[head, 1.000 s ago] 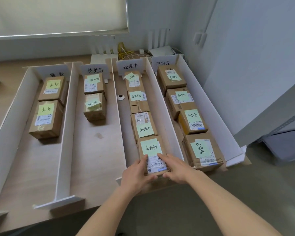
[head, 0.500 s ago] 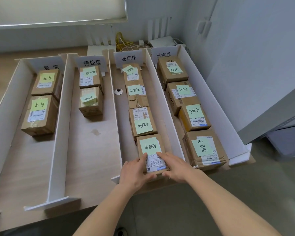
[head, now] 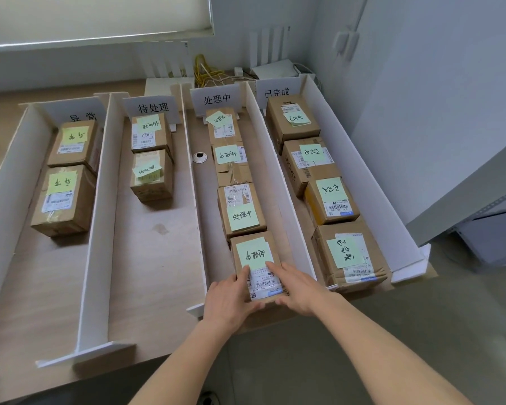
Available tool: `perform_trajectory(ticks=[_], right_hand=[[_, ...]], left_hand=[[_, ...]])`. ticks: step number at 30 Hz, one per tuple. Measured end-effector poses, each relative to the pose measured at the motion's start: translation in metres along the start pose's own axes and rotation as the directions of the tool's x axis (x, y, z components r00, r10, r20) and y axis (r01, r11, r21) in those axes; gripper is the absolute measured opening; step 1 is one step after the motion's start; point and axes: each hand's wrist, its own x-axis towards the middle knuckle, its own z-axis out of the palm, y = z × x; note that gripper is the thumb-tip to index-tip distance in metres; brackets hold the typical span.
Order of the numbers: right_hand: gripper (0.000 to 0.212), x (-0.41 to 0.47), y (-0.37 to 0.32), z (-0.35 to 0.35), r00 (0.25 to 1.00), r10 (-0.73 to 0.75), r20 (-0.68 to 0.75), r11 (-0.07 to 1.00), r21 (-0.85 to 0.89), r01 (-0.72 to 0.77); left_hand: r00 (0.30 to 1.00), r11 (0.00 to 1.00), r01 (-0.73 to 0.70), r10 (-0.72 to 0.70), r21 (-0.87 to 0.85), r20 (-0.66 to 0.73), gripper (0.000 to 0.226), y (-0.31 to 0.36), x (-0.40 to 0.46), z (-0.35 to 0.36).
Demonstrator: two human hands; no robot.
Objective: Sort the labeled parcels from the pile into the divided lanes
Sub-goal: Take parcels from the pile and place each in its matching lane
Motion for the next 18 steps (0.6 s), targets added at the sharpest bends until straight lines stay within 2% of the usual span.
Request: perform_trajectory(ticks=[4,8,13,18], right_hand=[[0.087,-0.014,-0.011,-0.021,1.000,-0.029,-0.012,0.999,-0.038,0.028],[0.084,-0.035,-0.029,-0.058,0.996,-0.058,-0.062,0.995,-0.083,0.052],[0.075,-0.060,-0.074,-0.111,0.981,-0.114,-0.155,0.971,-0.228,0.076],[0.065,-0.090,-0.148,-0.157,0.948,-0.178,-0.265,0.940,-0.331,0.084]], left_hand=[[1.000,0.999,0.023,-0.023,0.027,-0.005,0.091,0.005,-0.004,-0.020],[0.998,0.999,0.025,-0.026,-0.021,-0.058,0.083,0.010,-0.011,-0.059],[0.973,1.000,-0.003,-0.003,-0.029,-0.231,0.074,0.002,-0.027,-0.135],[0.931,1.000,0.000,-0.001,-0.004,-0.364,0.070,-0.024,-0.065,-0.214]])
